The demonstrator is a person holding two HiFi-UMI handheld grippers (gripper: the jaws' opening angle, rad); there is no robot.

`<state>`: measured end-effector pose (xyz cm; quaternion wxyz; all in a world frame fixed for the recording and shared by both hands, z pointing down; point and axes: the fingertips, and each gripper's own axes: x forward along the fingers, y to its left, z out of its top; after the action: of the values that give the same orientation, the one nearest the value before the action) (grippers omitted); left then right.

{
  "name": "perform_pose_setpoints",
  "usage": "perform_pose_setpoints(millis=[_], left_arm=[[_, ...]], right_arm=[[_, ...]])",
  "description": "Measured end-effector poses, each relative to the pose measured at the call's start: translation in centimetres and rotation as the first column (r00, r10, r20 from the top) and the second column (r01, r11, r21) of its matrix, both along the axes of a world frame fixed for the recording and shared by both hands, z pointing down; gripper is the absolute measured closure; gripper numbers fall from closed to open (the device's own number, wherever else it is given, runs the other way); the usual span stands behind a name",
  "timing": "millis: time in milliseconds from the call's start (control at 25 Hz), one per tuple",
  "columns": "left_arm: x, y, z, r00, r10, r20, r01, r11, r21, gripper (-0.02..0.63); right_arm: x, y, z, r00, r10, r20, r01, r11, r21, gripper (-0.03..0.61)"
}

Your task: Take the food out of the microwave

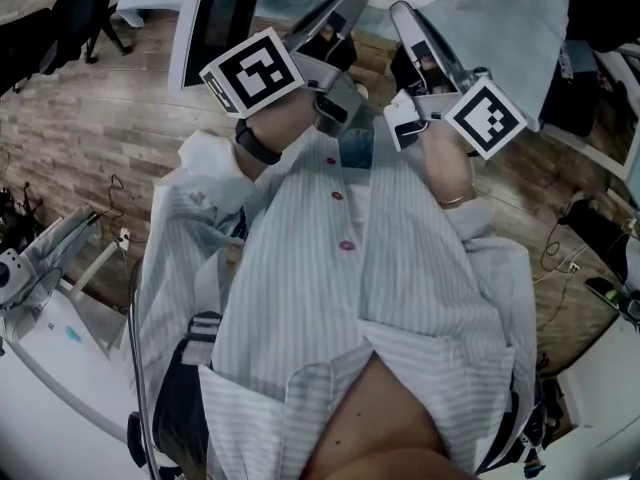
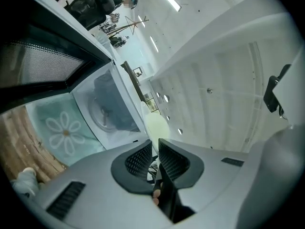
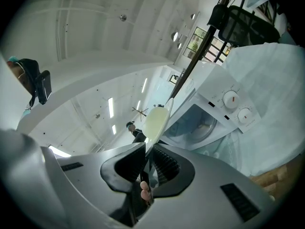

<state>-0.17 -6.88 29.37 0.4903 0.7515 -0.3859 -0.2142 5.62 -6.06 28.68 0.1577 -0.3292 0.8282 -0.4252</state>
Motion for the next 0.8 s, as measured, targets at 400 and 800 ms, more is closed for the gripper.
perform_pose_setpoints(millis=[400, 800], left_arm=[[0.5, -2.0, -0.7, 0.998, 0.062, 0.018, -0.062, 0.998, -0.023, 0.563], [0.0, -3.6, -0.8, 0.995, 0.094, 0.021, -0.094, 0.995, -0.021, 0.563]], right_arm=[[0.6, -1.5, -0.5, 0.999, 0.034, 0.010, -0.033, 0.999, -0.021, 0.509], [0.2, -2.9, -0.4, 0.998, 0.060, -0.001, -0.060, 0.998, -0.030, 0.509]])
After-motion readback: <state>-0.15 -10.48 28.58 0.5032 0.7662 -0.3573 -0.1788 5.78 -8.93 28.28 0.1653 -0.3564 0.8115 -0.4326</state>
